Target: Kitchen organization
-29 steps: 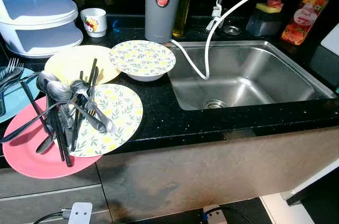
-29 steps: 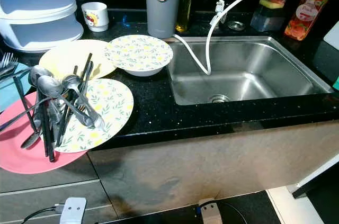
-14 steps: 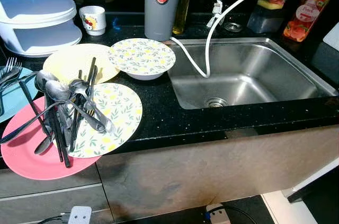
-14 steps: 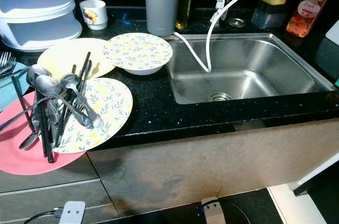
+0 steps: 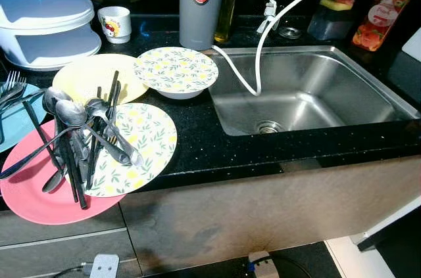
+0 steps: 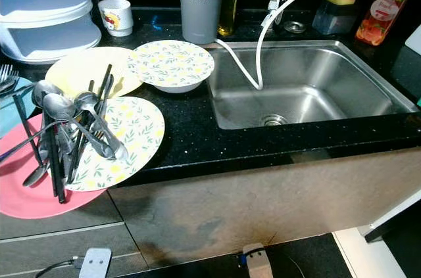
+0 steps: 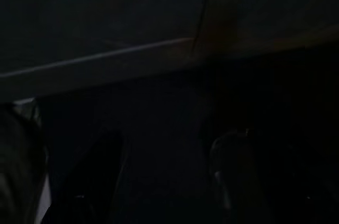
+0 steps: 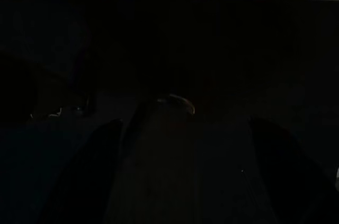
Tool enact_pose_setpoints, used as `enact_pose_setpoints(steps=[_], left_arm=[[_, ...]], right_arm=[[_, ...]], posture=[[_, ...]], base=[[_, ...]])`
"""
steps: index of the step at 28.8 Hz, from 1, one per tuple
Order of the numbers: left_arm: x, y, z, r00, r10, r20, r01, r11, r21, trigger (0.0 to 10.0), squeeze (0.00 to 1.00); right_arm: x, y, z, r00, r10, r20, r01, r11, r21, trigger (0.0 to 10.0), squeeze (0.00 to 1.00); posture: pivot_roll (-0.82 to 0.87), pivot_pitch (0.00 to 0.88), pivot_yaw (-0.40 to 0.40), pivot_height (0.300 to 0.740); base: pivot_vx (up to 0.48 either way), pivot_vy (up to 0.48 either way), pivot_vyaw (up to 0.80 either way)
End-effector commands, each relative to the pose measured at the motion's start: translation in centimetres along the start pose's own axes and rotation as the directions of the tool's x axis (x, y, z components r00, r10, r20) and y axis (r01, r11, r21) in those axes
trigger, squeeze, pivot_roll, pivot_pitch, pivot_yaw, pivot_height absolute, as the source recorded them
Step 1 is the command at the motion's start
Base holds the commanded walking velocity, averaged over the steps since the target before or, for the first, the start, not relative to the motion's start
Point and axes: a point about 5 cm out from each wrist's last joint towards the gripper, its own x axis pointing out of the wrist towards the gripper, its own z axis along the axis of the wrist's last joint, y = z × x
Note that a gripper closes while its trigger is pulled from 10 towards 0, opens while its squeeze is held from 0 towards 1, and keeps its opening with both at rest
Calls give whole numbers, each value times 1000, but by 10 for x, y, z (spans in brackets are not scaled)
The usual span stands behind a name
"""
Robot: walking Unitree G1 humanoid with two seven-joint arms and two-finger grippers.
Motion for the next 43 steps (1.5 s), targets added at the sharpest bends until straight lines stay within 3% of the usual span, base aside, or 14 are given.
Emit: enact_pose_setpoints(steps=[1,4,12,19,43], left_arm=[[-5,8,-14,998,29,-54,-30,999,-22,10000,0],[-8,10,-19,998,9,-64,-10,1000,-12,10000,0],[-9,9,-19,999,14,-48,-16,999,-37,10000,0],[-8,7,-19,998,-17,-59,16,1000,-17,10000,0],[-6,13,-15,998,-20,-61,20,1000,-4,10000,0]], right_arm=[[-3,-3,-15,999,-1,-50,1,1000,-6,10000,0],[-5,-3,-25,997,27,-79,-32,998,-63,10000,0],[-5,-4,-28,996,20,-90,-24,999,-46,10000,0],[-2,5,-14,998,26,-49,-27,999,-19,10000,0],[-6,-7,-30,996,-12,-86,8,999,-46,10000,0]], posture=[[104,171,-57,740],[99,175,-61,740],[108,189,-52,740],[90,172,-32,740],[91,138,-17,740]], base=[[0,0,0],[0,0,0],[0,0,0],[0,0,0],[0,0,0]])
